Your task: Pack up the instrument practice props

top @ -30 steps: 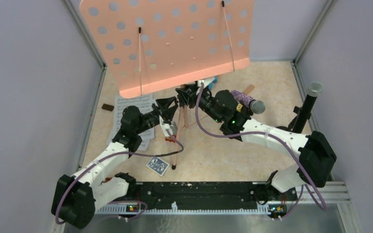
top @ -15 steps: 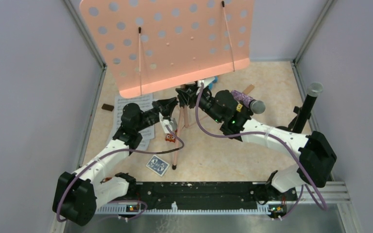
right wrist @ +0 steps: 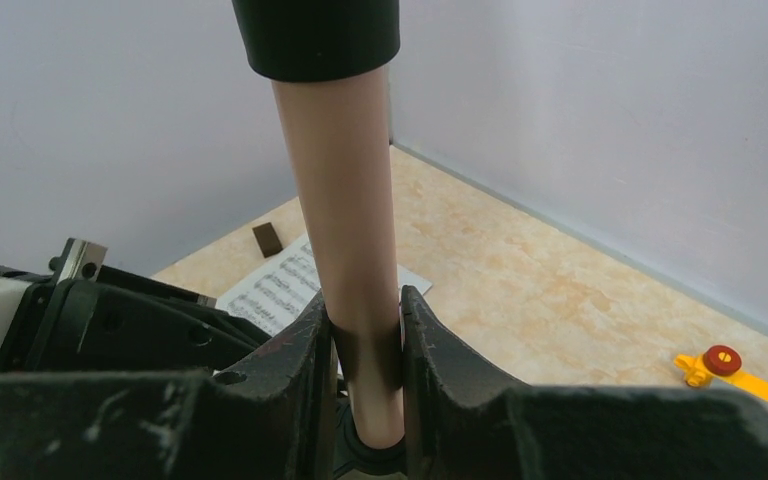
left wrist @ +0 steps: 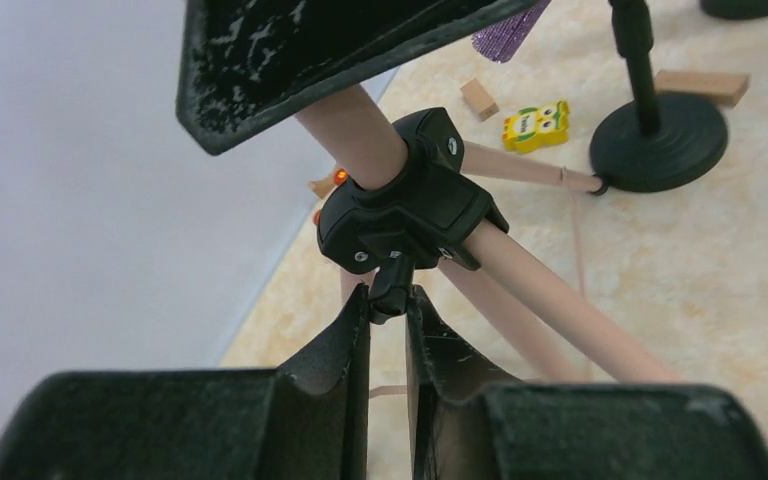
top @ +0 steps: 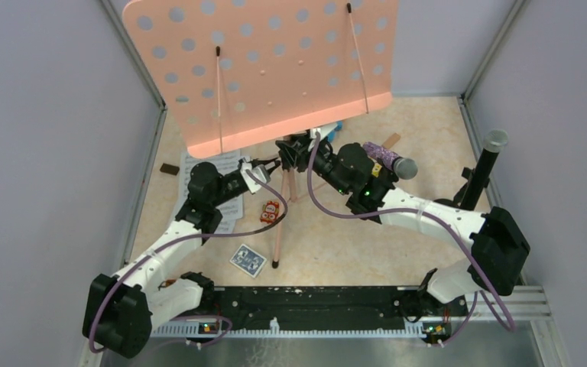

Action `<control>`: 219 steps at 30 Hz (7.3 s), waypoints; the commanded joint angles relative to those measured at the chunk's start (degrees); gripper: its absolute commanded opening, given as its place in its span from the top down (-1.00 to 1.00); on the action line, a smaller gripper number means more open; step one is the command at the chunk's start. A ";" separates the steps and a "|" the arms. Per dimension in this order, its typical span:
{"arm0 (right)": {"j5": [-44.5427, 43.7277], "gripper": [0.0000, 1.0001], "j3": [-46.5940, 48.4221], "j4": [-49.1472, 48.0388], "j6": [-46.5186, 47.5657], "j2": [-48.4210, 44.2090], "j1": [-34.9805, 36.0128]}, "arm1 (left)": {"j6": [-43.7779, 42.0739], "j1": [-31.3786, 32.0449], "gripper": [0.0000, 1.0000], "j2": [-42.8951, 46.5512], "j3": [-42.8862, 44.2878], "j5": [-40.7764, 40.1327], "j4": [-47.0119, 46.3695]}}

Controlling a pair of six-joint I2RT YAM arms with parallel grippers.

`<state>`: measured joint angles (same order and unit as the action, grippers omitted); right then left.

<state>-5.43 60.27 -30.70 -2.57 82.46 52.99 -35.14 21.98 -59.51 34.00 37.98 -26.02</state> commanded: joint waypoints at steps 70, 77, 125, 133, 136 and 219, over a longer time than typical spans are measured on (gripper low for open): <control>3.34 1.00 -2.08 12.72 -6.66 -1.61 1.94 | 67.97 -9.19 -0.57 5.29 1.89 5.71 4.55; 3.19 1.00 -2.53 12.53 -6.60 -1.97 1.94 | 73.45 -12.40 -0.53 4.51 0.28 11.45 -2.84; 3.57 1.00 -3.02 11.97 -7.39 -1.76 1.93 | 82.95 -10.58 0.03 -5.93 1.32 14.28 -16.32; 3.40 1.00 -3.27 11.98 -7.28 -1.85 1.92 | 84.24 -10.46 0.60 -5.82 1.14 12.59 -16.69; 3.40 1.00 -3.23 12.06 -7.14 -1.85 1.94 | 85.95 -10.46 0.78 -5.04 0.96 10.62 -15.16; 19.33 1.00 -3.67 10.92 14.52 0.76 -6.67 | -8.47 -5.35 -0.15 6.00 -1.99 18.80 -3.82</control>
<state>13.85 57.89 -30.89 6.90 80.75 47.86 -38.44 15.79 -52.42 29.26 55.92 -32.49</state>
